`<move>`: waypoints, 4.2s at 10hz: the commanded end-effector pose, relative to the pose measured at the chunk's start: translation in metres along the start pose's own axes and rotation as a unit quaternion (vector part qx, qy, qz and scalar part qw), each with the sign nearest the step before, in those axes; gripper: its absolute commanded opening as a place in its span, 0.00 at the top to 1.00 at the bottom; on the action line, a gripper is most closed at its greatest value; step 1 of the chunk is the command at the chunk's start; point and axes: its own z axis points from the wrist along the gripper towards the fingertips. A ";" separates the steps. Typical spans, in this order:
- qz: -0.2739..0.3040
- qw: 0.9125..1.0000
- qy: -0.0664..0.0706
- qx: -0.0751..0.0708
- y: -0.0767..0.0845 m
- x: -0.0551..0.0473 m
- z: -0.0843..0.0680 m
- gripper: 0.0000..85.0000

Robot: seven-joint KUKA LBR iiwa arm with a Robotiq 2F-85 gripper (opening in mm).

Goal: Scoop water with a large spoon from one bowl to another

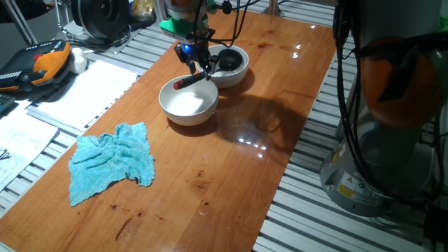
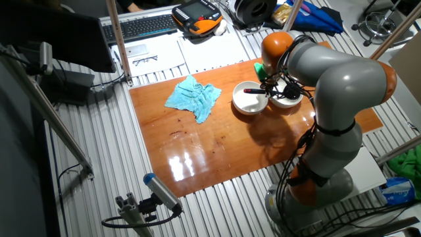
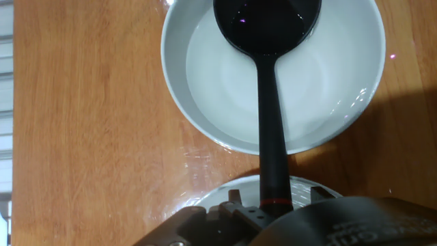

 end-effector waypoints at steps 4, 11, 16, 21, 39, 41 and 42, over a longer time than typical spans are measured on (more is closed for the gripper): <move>0.001 1.000 -0.001 -0.001 -0.001 0.003 0.002 0.40; 0.002 1.000 -0.004 -0.006 0.001 0.005 0.011 0.40; -0.004 1.000 -0.005 -0.011 0.001 0.005 0.015 0.60; -0.006 1.000 -0.010 -0.016 0.000 0.004 0.018 0.60; -0.035 0.999 0.007 -0.008 -0.009 -0.004 0.012 1.00; -0.039 0.999 0.019 -0.003 -0.012 -0.005 0.005 1.00; -0.043 0.999 0.025 -0.001 -0.014 -0.006 0.000 1.00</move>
